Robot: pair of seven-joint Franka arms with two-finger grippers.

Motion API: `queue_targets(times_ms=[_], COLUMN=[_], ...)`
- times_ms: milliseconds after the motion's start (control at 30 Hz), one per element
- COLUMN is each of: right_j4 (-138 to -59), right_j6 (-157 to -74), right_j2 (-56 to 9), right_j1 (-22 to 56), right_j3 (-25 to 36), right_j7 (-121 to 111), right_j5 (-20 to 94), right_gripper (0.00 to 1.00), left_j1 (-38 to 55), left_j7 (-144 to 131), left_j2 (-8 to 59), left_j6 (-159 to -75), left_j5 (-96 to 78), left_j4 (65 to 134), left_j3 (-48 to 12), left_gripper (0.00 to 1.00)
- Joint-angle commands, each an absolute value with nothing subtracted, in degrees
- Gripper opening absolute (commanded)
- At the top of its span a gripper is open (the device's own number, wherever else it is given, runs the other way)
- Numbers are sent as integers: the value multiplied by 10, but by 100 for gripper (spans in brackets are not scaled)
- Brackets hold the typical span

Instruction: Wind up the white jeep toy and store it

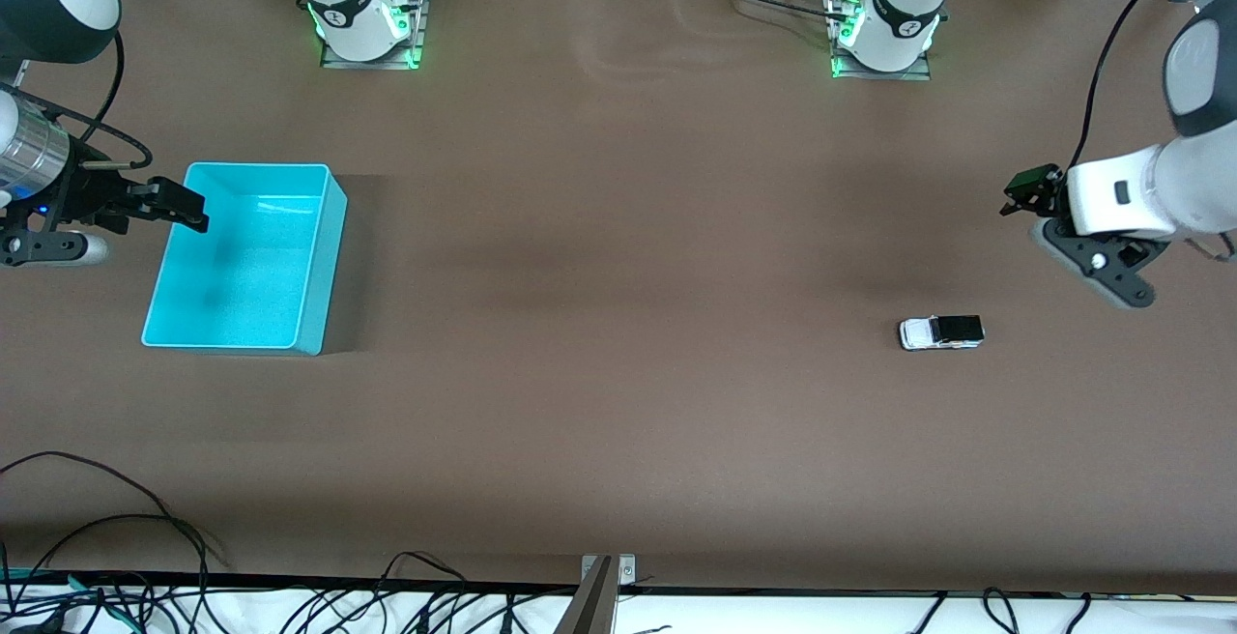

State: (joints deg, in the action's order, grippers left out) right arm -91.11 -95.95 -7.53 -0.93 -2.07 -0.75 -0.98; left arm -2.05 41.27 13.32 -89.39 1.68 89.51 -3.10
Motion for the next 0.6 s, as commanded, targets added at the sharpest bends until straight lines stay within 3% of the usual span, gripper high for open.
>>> queue_targets(times_ms=[0,567], right_j4=[-904,-904], right_j6=[-952,-952], right_j2=[-76,-76], right_j1=[-13,-14], right_j3=[-23,-23], right_j7=[-14,-14], right_j5=[-11,-11], right_gripper=[100,100], left_j1=[-18,-25], left_j7=[482,704], left_j2=[153,170], left_j6=[-925,-1171], left_j5=[40,67], left_j4=[906,1054], left_j3=[-35,-35], left_gripper=[100,100])
